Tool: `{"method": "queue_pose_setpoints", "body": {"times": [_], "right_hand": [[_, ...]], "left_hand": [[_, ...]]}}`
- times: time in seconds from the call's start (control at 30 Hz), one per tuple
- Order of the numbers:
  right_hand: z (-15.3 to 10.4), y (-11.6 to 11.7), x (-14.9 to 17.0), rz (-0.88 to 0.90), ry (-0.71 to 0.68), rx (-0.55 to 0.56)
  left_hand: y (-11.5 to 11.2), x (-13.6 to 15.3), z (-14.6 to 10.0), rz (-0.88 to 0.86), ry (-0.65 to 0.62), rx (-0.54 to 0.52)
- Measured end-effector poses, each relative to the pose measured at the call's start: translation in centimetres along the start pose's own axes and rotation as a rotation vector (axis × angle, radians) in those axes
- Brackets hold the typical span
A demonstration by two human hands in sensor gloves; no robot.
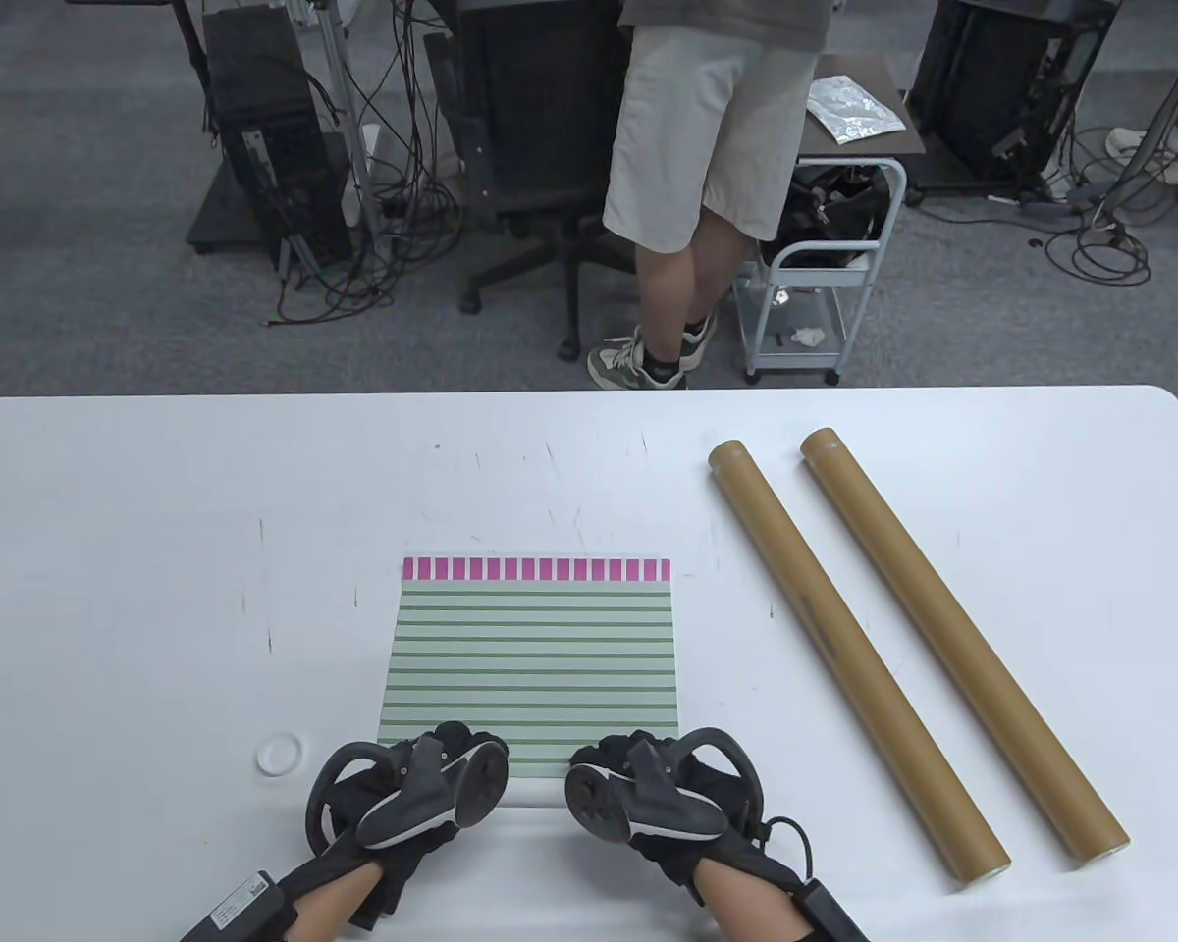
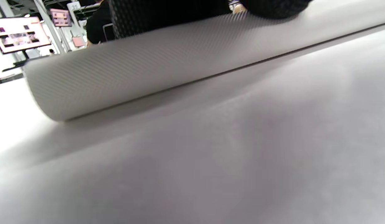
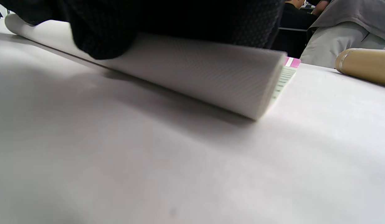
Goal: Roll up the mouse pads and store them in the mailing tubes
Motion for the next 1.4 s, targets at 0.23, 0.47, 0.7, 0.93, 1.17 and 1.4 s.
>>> {"method": "queue_pose_setpoints", "body": {"times": [0.23,0.47,0.7,0.93,1.17,1.4], "right_hand": [[0.5,0.2,0.4,0.049,0.030,0.002],[-0.6,-0.5,0.6,-0.082,0.058,0.080],[-0.3,0.3,1.8,-0.004,0.065,0.010],[0.2,0.0,1.6,-0.013,0.053,-0.005],[-0.1,-0.2,1.3,-0.003,0.013,-0.075],[-0.3,-0.2,1.1,0.013,-0.014,-0.117]], "left_hand": [[0.2,-1.0,-1.2,0.118,-0.055,-0.084],[0.3,-0.8,-0.4,0.087,0.002,-0.055],[0.1,-0.4,0.0,0.093,0.015,-0.047],[0.0,1.1,-0.2,0.011,0.044,-0.074],[0.7,1.2,-1.3,-0.057,-0.061,0.004],[0.6,0.6,-1.6,0.010,-0.058,-0.036]]}}
Point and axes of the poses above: the tracker on the back of each hand, its own x axis roughly to the little-finger side, its own z axis roughly from the wrist to the fingertips, y = z × x, the point moved 1 cm from there along z, roughly from the wrist to the fingertips, and after that the axes turned 8 degrees about -x, right-handed, at the moved point
